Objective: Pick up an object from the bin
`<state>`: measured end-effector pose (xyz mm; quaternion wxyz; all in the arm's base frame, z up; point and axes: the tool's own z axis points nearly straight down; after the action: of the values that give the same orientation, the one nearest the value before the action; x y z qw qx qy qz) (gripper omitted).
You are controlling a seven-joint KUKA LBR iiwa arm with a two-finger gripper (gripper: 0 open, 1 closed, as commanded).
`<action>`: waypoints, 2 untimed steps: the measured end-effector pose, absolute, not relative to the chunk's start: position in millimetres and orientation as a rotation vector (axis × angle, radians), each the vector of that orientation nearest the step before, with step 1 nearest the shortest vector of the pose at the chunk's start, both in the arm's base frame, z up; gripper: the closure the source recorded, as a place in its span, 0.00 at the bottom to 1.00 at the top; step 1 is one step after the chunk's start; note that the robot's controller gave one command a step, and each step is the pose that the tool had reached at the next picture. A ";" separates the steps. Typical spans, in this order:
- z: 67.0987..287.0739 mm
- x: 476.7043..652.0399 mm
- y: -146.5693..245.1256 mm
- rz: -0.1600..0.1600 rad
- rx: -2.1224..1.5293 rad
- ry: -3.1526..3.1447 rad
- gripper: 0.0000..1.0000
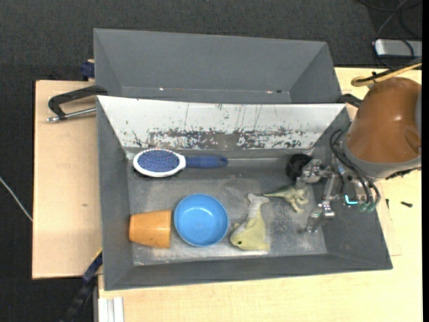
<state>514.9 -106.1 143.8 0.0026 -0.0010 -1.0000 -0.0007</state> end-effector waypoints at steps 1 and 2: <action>69.5 557.8 -76.0 -0.002 0.084 -3.147 0.00; 72.4 556.4 -77.7 0.000 0.080 -3.144 1.00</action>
Offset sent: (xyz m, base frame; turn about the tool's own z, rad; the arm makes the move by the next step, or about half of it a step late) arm 0.0398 0.0278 -0.0738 -0.0526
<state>556.4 -77.7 72.4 -0.0016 0.0255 -0.9997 -0.0001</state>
